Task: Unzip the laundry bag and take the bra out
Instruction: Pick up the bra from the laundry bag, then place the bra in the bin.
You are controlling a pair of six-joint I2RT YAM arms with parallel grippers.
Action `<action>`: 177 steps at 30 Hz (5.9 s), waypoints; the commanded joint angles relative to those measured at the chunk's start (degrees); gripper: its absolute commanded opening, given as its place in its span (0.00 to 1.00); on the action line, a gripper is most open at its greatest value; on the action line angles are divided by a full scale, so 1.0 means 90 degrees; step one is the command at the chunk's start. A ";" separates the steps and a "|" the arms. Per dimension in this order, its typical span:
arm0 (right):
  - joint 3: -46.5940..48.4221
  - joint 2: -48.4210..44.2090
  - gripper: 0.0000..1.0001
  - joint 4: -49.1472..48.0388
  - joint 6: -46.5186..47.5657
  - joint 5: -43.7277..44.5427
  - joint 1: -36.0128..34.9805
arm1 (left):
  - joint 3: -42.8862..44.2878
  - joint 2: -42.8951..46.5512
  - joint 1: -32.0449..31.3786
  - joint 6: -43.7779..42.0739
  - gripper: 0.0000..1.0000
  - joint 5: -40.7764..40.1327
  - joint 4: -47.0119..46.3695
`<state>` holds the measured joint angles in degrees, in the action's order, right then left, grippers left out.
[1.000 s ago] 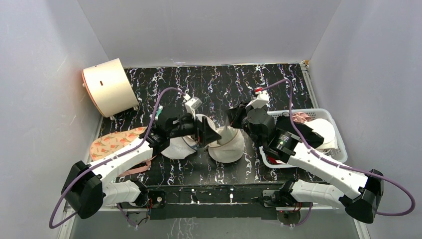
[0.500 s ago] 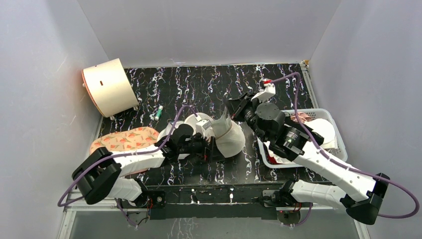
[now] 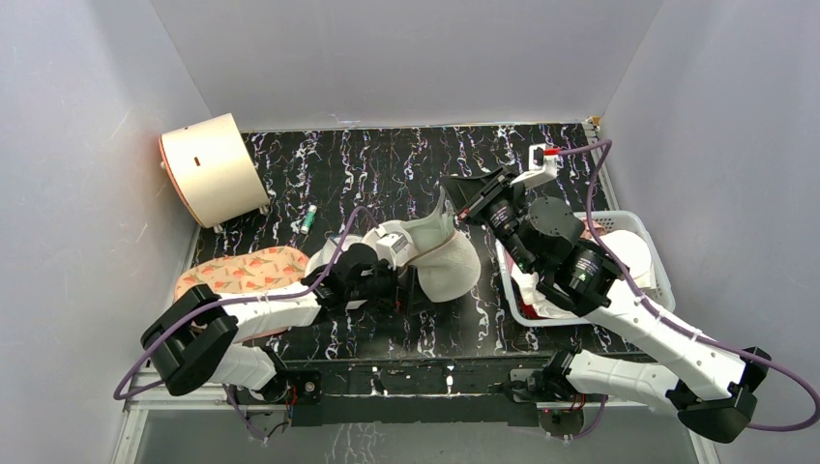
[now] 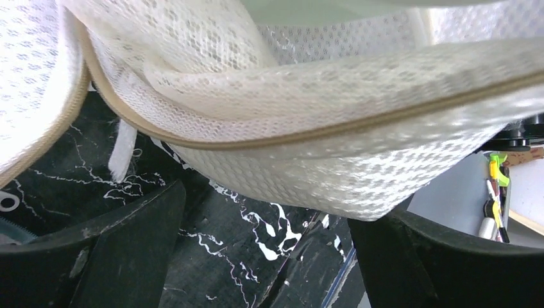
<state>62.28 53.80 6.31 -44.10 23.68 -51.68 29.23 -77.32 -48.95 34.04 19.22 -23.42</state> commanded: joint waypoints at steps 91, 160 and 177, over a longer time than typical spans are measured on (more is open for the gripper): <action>-0.0972 0.0622 0.00 0.1671 0.1601 0.0709 0.5502 | 0.4026 0.1111 -0.0089 -0.4199 0.98 -0.2538 0.2508; -0.0086 -0.0991 0.98 0.6835 0.0417 -0.2355 0.6744 | 0.3078 0.1212 -0.0091 -0.4429 0.98 -0.3862 0.2054; -0.2757 -0.0101 0.94 0.3329 -0.0915 -0.2976 0.6741 | 0.3041 0.1029 -0.0093 -0.4507 0.98 -0.4041 0.2050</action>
<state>39.42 51.22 45.78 -49.19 -2.59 9.32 55.48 -67.57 -49.65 -6.35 -15.75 -4.25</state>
